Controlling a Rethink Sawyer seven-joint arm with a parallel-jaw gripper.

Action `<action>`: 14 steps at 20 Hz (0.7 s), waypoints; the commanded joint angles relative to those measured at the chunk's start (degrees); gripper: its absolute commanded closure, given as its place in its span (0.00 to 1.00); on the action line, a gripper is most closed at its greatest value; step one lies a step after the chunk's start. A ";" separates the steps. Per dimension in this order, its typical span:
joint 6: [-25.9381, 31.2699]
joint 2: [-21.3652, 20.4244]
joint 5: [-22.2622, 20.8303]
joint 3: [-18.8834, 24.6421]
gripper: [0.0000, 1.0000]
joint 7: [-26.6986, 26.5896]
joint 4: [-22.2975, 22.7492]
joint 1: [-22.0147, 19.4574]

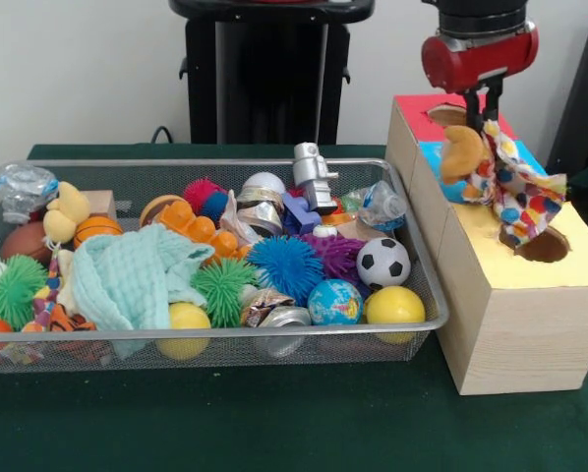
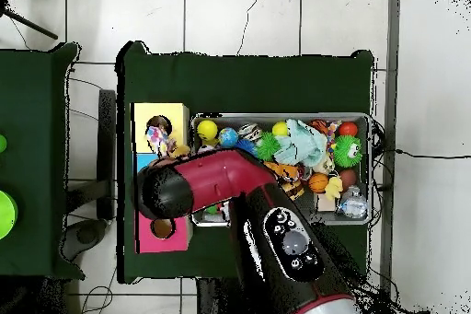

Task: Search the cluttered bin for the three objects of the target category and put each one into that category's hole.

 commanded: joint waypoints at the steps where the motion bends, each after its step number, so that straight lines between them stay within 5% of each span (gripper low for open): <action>1: -1.18 2.22 0.20 -6.12 1.00 13.48 -0.51 5.24; 8: -0.32 5.32 2.84 -10.62 1.00 15.70 -6.67 11.05; 14: 7.68 8.31 5.68 -8.51 1.00 8.49 -14.28 9.66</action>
